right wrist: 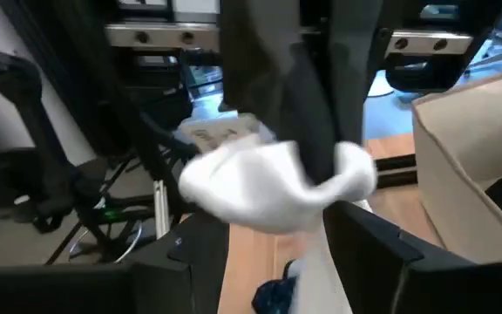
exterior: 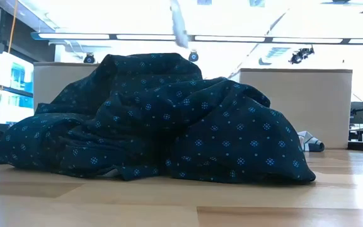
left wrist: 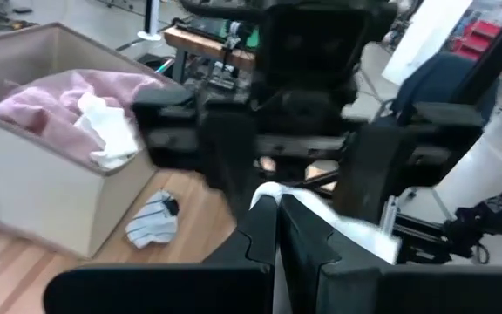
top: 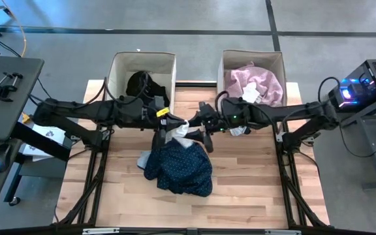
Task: Sort clothes
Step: Put the white long sock into the top right laundry bin
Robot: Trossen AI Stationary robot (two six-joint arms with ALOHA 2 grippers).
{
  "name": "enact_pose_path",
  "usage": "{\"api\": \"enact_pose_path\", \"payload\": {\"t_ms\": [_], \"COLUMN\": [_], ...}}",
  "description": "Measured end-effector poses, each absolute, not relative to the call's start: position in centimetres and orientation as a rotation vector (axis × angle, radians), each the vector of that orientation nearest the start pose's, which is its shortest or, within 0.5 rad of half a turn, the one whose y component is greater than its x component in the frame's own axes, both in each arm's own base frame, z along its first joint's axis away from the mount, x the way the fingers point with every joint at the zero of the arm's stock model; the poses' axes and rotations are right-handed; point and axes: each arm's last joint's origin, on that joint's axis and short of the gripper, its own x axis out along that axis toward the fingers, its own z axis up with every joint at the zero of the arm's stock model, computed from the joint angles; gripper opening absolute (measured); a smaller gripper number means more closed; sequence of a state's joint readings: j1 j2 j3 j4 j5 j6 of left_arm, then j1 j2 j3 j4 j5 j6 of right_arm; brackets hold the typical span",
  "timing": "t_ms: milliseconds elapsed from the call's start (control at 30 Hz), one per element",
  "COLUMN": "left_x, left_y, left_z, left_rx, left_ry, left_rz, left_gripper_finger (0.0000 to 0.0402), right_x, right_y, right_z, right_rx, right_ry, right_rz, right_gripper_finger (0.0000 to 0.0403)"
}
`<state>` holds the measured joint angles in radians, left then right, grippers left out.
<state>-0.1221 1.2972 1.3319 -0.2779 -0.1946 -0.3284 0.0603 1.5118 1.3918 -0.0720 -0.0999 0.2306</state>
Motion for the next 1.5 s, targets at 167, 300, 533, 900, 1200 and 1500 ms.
{"api": "enact_pose_path", "payload": {"t_ms": [167,300,533,900,1200,1500], "left_x": [28.8,28.8,28.6,28.4,28.4,28.5], "left_y": [-3.0,-3.2,-3.1,-2.8,-2.2,-1.2], "left_z": [40.2,40.4,40.7,40.9,40.9,40.9], "left_rx": [-0.269,-0.269,-0.217,-0.196,-0.178,-0.182], "left_ry": [0.216,0.200,0.177,0.164,0.162,0.159], "left_rz": [0.078,0.073,0.084,0.154,0.188,0.223], "left_gripper_finger": [0.0000,0.0000,0.0041,0.0132,0.0136,0.0136], "right_x": [35.8,35.2,30.2,19.1,12.7,13.6], "right_y": [2.3,2.0,1.0,-1.1,-4.7,-8.7], "right_z": [37.3,37.3,39.7,43.8,43.6,41.3], "right_rx": [0.287,0.302,0.257,0.264,0.326,0.341], "right_ry": [0.195,0.231,0.278,0.194,0.263,0.560], "right_rz": [0.096,0.001,-0.262,-0.739,-0.981,-1.010], "right_gripper_finger": [0.0121,0.0040,0.0010,0.0003,0.0001,0.0001]}}
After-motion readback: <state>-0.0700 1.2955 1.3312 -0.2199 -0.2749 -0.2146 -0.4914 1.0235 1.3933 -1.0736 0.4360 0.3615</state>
